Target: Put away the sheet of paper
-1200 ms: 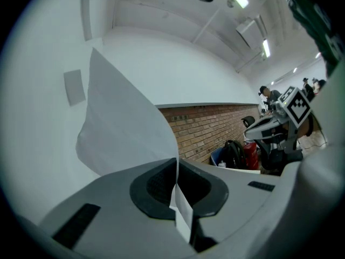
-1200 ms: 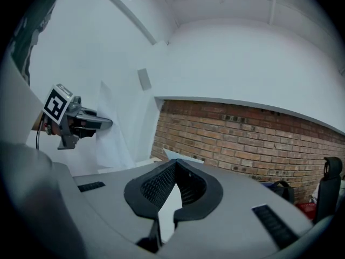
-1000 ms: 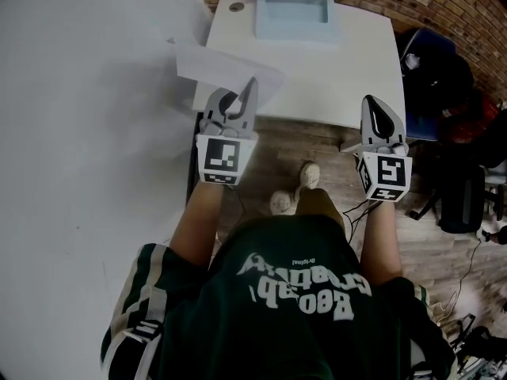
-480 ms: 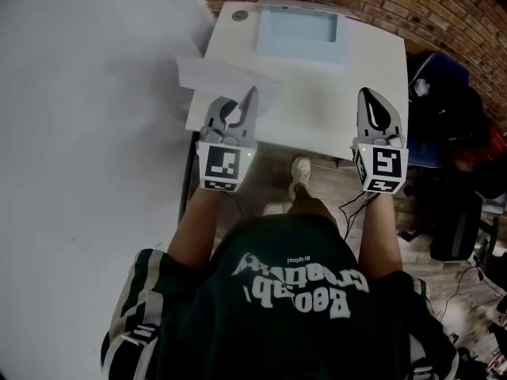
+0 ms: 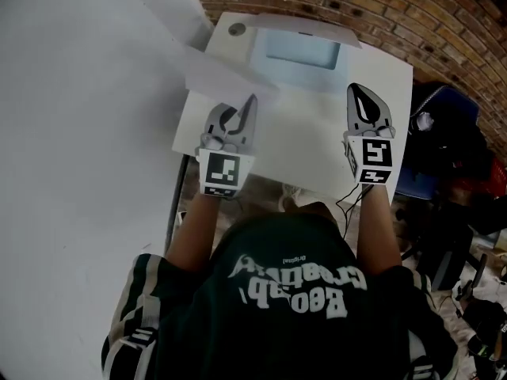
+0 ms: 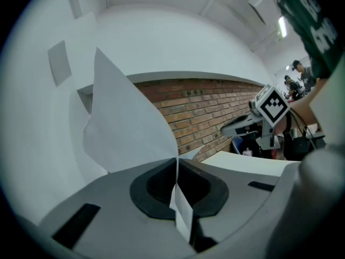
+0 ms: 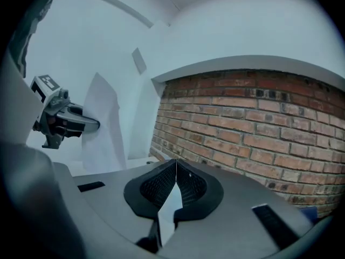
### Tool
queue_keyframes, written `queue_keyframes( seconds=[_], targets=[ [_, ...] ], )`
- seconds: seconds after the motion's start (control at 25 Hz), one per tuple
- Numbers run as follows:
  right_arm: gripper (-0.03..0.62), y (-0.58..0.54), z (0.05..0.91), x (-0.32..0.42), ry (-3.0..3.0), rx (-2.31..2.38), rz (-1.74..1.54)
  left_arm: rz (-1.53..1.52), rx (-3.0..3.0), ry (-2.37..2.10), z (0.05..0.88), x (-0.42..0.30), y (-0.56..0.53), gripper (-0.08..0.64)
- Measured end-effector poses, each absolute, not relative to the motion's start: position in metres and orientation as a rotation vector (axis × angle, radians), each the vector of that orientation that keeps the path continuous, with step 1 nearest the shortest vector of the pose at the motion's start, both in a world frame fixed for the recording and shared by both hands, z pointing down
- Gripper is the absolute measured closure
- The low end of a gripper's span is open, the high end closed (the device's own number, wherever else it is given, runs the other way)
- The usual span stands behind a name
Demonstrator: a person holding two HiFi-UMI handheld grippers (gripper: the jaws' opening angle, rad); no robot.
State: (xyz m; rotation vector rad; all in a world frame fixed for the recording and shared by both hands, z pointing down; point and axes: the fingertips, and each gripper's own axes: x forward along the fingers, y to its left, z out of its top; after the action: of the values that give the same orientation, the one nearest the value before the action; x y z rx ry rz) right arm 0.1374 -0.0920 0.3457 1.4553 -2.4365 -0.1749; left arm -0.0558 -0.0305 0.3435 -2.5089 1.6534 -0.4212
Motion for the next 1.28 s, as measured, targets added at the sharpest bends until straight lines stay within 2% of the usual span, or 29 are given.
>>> queue_keyframes(
  seconds=[0.48, 0.92, 1.28],
  targets=[
    [0.597, -0.172, 0.391, 0.132, -2.454, 1.394, -0.071, -0.517, -2.496, 1.684, 0.363, -0.048, -0.080, 0.560],
    [0.597, -0.240, 0.440, 0.112, -2.338, 1.439, 0.027, -0.582, -2.549, 1.589, 0.380, -0.072, -0.129, 0.560],
    [0.597, -0.289, 0.404, 0.104, -2.291, 1.562, -0.087, -0.603, -2.624, 1.463, 0.398, -0.089, -0.166, 0.560]
  ],
)
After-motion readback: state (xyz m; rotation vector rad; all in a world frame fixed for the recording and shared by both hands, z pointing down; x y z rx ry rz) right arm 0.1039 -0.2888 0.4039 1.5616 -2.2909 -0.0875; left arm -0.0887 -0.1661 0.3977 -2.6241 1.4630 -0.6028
